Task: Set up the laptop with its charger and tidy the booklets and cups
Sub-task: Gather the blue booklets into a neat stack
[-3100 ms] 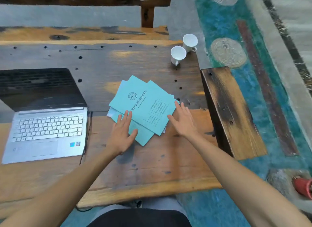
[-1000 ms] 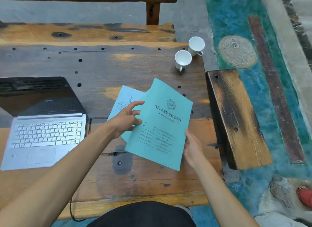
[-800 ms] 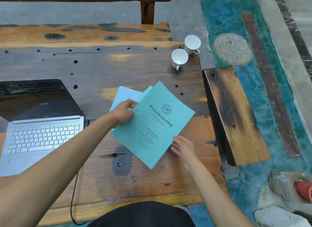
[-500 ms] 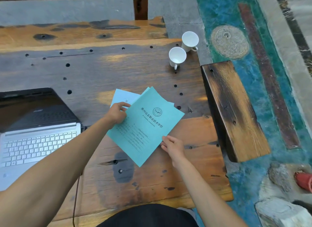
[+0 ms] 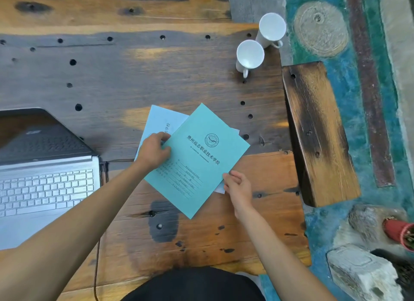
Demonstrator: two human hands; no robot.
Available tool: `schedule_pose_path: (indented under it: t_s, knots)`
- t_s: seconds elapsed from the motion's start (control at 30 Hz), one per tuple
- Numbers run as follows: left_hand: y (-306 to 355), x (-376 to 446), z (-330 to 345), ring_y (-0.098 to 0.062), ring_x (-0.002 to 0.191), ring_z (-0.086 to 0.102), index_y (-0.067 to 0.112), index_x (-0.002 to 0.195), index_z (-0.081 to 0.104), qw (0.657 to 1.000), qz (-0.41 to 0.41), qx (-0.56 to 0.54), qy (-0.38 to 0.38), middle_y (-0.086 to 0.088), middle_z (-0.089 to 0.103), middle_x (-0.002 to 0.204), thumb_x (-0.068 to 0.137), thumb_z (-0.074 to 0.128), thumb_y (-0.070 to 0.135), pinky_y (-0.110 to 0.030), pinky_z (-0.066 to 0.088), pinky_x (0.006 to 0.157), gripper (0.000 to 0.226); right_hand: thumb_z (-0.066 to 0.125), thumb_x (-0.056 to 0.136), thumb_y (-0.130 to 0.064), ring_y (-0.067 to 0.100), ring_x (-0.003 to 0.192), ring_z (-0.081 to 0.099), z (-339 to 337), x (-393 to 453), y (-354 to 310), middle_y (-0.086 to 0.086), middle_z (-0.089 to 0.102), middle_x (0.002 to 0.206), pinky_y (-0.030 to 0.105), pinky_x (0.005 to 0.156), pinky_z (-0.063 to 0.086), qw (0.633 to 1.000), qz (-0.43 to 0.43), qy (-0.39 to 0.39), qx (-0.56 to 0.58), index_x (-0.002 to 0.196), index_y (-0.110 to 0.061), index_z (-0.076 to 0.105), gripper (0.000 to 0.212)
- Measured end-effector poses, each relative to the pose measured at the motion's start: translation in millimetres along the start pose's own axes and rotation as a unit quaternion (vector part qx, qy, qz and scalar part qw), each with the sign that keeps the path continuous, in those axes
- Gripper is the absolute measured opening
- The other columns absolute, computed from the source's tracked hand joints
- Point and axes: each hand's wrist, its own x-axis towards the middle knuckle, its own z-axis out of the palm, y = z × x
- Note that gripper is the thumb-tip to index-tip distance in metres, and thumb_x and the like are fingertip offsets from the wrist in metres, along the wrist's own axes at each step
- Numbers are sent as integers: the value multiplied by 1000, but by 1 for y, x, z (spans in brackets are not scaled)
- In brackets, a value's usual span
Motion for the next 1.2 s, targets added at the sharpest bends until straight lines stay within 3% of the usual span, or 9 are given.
schedule_pose_path:
  t_s: [0.13,0.23,0.37,0.43,0.53,0.8,0.9,1.07,1.2]
  knots:
    - [0,5,1,-24,105,63,13,120,62,999,-31,-7,-4,-3,67,119,90,58,12,-40,51,91,31,69,95,-21,12,106,68,4,8,-8,-4,72,111,30,91,57,1000,6,15,-2,114,-21,66,19]
    - [3,10,-4,-25,102,62,18,127,60,993,-86,-64,-41,-6,67,119,95,57,15,-36,49,85,32,67,95,-17,10,104,67,4,8,-12,-5,72,110,26,83,54,1000,29,6,5,107,-26,66,15]
    - [8,10,-13,-27,96,70,22,119,61,981,-107,-118,-115,-5,71,108,97,59,18,-42,56,87,22,64,95,-13,9,105,66,5,5,-14,-6,71,114,25,76,48,997,49,-4,52,115,-28,59,25]
    - [12,3,-17,-25,91,72,24,115,60,974,-108,-149,-130,-5,72,101,97,59,19,-39,58,79,19,63,96,-14,11,105,66,5,3,-17,-4,72,115,26,76,47,998,39,-4,58,116,-27,58,25]
    - [18,-12,-18,-21,82,74,24,113,58,969,-101,-189,-125,-6,74,96,98,58,17,-35,57,70,16,60,98,-16,10,102,66,4,-3,-24,-6,72,112,26,72,46,999,15,-6,33,111,-29,58,19]
    - [18,-75,-12,-15,74,74,18,105,57,914,-135,-378,-54,-1,77,82,94,63,6,-36,60,72,17,54,100,-9,15,100,69,-5,-6,-86,-1,68,116,32,73,56,994,-89,-34,-57,119,-22,56,24]
    - [14,-99,0,-25,82,74,14,101,57,880,-164,-446,-19,-13,77,93,89,67,-1,-41,61,79,21,52,98,-7,26,112,67,8,3,-122,8,68,122,48,96,55,968,-162,-54,-182,124,-15,60,28]
    - [8,-127,37,-33,88,69,12,97,52,831,-223,-509,16,-16,71,93,83,72,-6,-44,55,88,30,48,96,-4,20,106,66,55,10,-161,2,71,118,32,88,52,894,-251,-144,-341,118,-18,65,31]
    - [5,-132,71,-27,92,69,14,92,49,785,-284,-551,10,-10,71,98,87,71,-3,-40,53,89,28,47,98,1,25,125,59,95,19,-161,7,68,131,33,109,41,824,-284,-188,-454,130,-10,65,38]
